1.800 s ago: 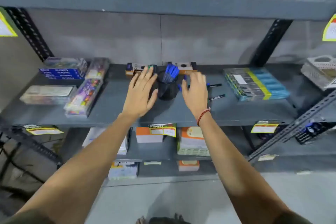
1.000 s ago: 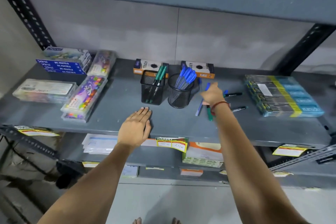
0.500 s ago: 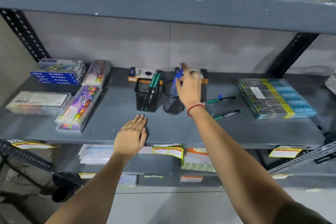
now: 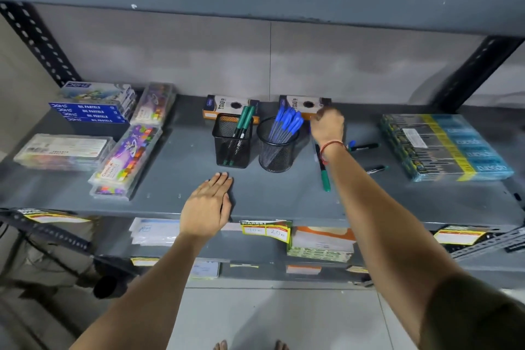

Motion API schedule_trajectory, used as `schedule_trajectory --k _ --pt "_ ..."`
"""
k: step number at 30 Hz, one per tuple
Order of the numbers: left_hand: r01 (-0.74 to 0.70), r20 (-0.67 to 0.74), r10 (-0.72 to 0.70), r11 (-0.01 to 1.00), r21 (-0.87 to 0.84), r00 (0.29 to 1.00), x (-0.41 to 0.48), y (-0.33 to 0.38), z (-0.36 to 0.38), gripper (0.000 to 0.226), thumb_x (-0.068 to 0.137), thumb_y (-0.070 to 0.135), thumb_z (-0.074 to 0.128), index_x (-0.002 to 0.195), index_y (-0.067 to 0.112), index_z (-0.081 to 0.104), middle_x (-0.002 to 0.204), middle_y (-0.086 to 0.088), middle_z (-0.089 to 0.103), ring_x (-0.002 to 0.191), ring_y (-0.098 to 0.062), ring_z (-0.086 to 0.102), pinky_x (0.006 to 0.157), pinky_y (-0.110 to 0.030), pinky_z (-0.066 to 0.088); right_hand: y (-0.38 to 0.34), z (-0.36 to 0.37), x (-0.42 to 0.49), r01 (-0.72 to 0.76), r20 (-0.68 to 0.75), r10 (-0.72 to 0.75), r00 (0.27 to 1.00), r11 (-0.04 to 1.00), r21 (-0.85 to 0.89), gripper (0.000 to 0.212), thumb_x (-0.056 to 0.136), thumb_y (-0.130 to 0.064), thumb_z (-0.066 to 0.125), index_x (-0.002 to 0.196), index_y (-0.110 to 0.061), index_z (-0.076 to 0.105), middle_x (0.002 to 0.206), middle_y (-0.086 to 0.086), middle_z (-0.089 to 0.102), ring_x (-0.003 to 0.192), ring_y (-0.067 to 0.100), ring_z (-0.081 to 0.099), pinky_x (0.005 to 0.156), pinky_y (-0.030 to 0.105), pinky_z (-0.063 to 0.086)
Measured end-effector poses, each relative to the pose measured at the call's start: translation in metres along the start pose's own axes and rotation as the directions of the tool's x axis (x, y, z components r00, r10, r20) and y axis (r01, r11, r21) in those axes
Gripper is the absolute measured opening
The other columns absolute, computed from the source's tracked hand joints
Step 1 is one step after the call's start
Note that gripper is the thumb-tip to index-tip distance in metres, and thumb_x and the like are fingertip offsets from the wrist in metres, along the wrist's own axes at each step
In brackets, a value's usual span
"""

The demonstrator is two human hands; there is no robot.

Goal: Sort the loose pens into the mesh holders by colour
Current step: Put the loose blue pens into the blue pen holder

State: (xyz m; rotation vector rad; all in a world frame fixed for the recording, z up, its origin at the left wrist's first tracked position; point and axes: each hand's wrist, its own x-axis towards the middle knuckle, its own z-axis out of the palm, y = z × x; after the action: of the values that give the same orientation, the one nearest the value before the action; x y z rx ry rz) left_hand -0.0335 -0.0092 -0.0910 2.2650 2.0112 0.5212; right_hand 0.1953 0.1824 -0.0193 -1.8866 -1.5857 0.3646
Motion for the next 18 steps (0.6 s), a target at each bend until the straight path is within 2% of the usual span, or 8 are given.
schedule_trajectory --k 3,7,10,14,18 --pt "0.018 -0.008 -0.018 1.000 -0.016 1.000 -0.001 0.000 0.000 0.050 0.085 0.022 0.028 0.117 0.001 0.060 0.123 -0.018 0.062 0.116 -0.031 0.056 0.100 -0.045 0.041 0.010 0.017 0.003 -0.013 0.193 0.031 0.981 0.996 -0.093 0.027 0.087 -0.015 0.059 0.106 0.004 0.065 0.112 0.030 0.064 0.105 0.042 0.062 0.090 0.044 0.052" --pt "0.034 -0.003 -0.034 0.999 -0.038 0.999 0.000 0.001 0.000 0.049 0.084 0.022 0.030 0.117 0.002 0.059 0.124 -0.017 0.061 0.116 -0.031 0.056 0.100 -0.045 0.043 0.011 0.030 0.013 0.039 0.259 0.013 0.966 0.980 -0.196 0.031 0.088 -0.013 0.059 0.114 0.003 0.061 0.120 0.028 0.061 0.112 0.042 0.059 0.096 0.045 0.050" --pt "0.034 0.007 -0.033 0.998 -0.044 0.999 0.000 0.000 0.001 0.048 0.084 0.021 0.031 0.117 0.002 0.059 0.124 -0.017 0.061 0.117 -0.031 0.056 0.100 -0.045 0.043 0.013 0.037 0.020 0.085 0.295 -0.013 0.955 0.969 -0.231 0.032 0.091 -0.007 0.052 0.122 -0.001 0.056 0.122 0.026 0.060 0.113 0.040 0.057 0.097 0.042 0.048" --pt "0.035 0.024 -0.034 0.999 -0.038 0.999 0.000 0.001 -0.001 0.050 0.082 0.023 0.031 0.118 0.001 0.058 0.125 -0.018 0.060 0.117 -0.031 0.055 0.100 -0.043 0.042 0.009 0.035 0.020 0.088 0.259 -0.033 0.965 0.976 -0.202 0.028 0.091 -0.008 0.051 0.116 -0.002 0.060 0.117 0.026 0.063 0.108 0.041 0.060 0.077 0.030 0.053" --pt "0.030 0.058 -0.028 0.999 -0.026 0.998 0.001 0.002 -0.004 0.053 0.082 0.025 0.029 0.121 0.000 0.056 0.127 -0.019 0.058 0.120 -0.033 0.053 0.101 -0.045 0.041 0.002 0.018 0.017 -0.030 0.090 0.035 0.995 0.998 -0.057 0.025 0.088 -0.008 0.054 0.107 0.006 0.062 0.113 0.031 0.064 0.105 0.044 0.062 0.088 0.043 0.052"
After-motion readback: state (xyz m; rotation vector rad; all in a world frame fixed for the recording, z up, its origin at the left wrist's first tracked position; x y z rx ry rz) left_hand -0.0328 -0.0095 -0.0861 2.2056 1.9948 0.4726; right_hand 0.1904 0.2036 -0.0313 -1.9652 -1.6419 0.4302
